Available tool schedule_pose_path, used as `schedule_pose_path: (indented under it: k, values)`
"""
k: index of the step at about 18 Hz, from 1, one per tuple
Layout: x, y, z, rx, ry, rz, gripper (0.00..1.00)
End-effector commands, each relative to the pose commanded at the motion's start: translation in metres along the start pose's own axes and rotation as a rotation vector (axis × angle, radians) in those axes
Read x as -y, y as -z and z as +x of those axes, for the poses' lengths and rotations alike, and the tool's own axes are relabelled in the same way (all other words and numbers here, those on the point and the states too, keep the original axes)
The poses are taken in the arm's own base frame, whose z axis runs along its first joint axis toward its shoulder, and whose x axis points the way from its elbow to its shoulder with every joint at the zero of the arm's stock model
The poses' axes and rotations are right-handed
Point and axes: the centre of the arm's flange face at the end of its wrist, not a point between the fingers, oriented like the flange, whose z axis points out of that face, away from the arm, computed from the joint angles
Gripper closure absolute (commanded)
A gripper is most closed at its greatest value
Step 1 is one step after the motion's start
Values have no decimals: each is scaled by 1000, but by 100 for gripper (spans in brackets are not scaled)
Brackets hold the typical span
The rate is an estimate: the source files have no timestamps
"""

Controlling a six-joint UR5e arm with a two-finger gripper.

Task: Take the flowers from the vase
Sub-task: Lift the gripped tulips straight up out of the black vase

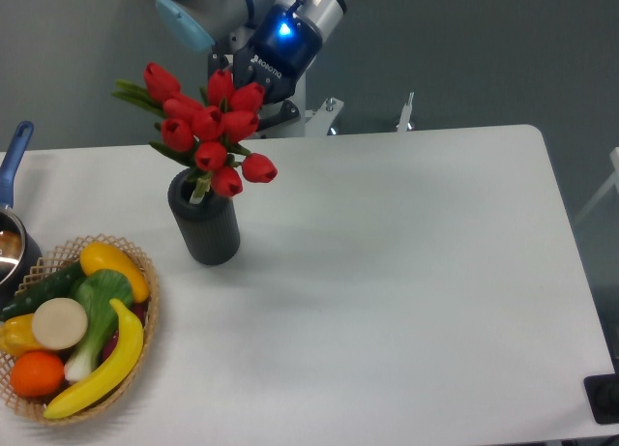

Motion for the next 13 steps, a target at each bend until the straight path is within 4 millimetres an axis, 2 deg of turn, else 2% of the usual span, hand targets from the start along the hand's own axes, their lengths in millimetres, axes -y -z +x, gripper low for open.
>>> schedule_pose_path:
  k: [5,13]
  values:
    - [5,15,-2,-2,27,48,100]
    - [-1,19,13,-2,36,54,100]
